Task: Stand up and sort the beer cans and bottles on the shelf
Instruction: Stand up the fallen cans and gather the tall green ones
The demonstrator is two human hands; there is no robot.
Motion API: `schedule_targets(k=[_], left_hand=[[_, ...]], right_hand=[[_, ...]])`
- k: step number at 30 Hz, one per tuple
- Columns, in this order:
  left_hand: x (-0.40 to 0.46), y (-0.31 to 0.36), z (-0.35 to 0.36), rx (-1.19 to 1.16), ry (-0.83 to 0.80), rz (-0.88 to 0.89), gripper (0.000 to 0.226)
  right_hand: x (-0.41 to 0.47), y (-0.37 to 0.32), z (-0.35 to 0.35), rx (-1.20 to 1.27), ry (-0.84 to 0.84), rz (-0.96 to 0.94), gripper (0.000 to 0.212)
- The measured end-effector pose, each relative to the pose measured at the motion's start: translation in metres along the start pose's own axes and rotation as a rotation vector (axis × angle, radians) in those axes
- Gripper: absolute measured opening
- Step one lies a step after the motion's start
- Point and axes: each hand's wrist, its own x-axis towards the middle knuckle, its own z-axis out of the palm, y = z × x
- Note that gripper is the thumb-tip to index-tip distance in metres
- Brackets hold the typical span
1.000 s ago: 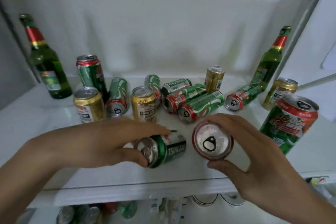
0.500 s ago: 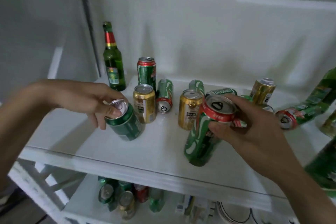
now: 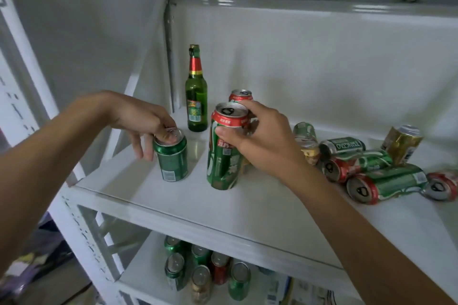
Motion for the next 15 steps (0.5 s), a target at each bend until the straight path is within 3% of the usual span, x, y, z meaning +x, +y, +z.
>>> schedule_targets(k=[11,15], left_hand=[[0.024,-0.014,-0.024,-0.005,-0.060,-0.072,0.028],[0.032,-0.013,-0.023,-0.038,-0.069,-0.059,0.033]], right_hand=[[0.044,0.002,0.049,-0.082,-0.019,0.077,0.030],[0.048,0.002,0.061,-0.111,-0.019,0.076,0.037]])
